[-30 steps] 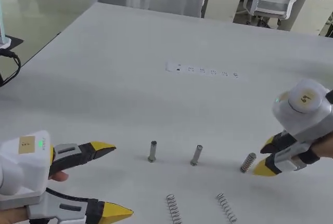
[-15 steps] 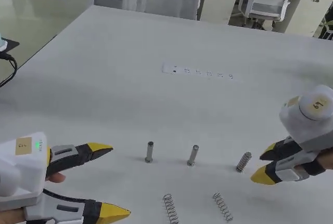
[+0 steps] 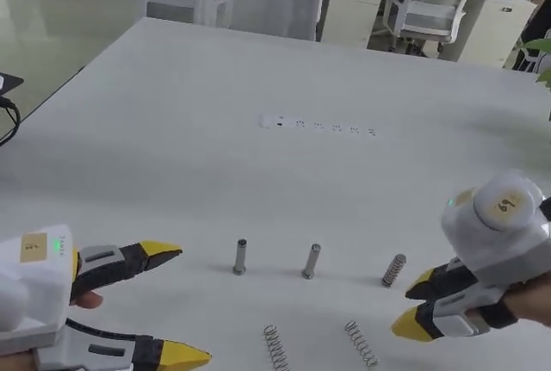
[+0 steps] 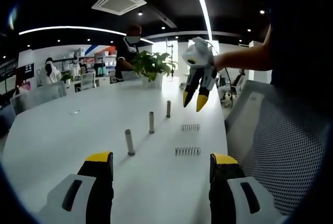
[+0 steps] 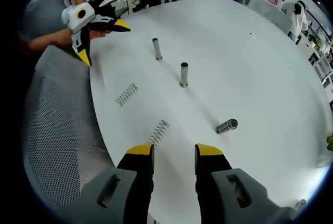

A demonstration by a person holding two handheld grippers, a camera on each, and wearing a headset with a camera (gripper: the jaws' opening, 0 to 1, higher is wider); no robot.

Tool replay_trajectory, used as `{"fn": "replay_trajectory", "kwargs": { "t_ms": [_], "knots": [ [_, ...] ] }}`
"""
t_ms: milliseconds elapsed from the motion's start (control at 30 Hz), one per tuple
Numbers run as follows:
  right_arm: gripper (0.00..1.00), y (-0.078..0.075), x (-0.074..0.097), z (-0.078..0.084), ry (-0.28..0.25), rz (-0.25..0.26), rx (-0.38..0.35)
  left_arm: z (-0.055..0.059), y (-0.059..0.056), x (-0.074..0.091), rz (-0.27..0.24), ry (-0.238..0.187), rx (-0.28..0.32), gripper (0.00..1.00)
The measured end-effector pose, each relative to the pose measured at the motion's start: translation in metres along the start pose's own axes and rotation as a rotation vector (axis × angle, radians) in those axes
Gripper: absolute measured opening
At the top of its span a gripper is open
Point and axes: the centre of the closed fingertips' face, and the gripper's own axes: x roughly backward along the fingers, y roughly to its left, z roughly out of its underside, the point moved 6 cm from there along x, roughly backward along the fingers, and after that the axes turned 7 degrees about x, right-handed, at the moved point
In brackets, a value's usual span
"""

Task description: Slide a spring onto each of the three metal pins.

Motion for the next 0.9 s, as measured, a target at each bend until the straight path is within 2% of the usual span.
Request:
{"fn": "replay_trajectory", "kwargs": {
  "t_ms": [167,500,900],
  "knots": [
    [0.27,0.013,-0.011,0.0,0.011,-0.026,-0.009,-0.001,-0.002,-0.001,0.006,0.001,-0.002,0.72],
    [0.22,0.024,-0.025,-0.003,0.026,-0.034,-0.05,-0.002,-0.001,-0.002,0.009,-0.002,-0.006,0.72],
    [0.16,0.022,-0.04,0.001,0.085,0.022,-0.146,0.001,-0.001,-0.002,0.012,-0.003,0.0,0.71]
  ]
}}
